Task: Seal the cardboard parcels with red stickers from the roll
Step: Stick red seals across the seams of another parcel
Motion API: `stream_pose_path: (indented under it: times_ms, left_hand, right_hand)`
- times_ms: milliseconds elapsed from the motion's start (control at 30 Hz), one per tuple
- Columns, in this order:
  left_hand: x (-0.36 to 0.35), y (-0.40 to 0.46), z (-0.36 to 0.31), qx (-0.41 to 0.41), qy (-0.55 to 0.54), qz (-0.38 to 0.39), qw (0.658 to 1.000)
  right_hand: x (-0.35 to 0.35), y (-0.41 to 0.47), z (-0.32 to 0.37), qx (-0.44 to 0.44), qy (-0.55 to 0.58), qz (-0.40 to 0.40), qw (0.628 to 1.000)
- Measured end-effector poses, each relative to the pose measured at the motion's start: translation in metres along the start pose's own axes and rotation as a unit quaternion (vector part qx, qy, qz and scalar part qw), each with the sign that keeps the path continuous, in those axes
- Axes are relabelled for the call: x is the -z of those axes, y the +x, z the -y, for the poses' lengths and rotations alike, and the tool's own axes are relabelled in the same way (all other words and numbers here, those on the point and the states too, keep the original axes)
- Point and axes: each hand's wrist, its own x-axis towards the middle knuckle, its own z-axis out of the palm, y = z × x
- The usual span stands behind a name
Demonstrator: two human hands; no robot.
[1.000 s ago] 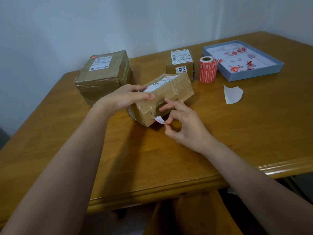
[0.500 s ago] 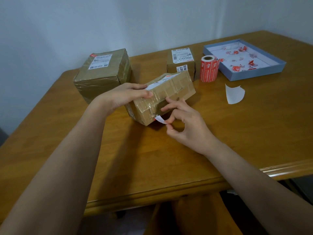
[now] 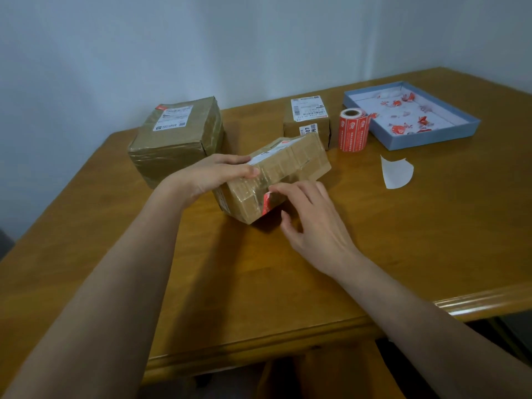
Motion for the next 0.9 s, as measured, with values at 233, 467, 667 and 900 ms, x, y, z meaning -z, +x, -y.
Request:
stream_pose_path:
  times_ms: [233,467,667,900]
  left_hand:
    - [-0.002,-0.002,-0.002,0.008,-0.002,-0.007,1.000]
    - [-0.002,-0.010,-0.002,0.005,-0.060,-0.029,0.998]
    - [0.006,-0.026,0.010,0.056,-0.262,-0.002,0.964]
    - [0.005,-0.035,0.011,0.034,-0.258,-0.061,0.964]
  right_hand:
    - [0.003,0.000,-0.004,-0.067,0.056,-0.002,0.996]
    - [0.002,0.000,-0.012,-0.149,0.068,0.002,0.986]
    - [0.005,0.002,-0.009,-0.109,0.068,-0.032,0.991]
    - [0.000,0.006,0.001,-0.072,0.123,-0.013,0.990]
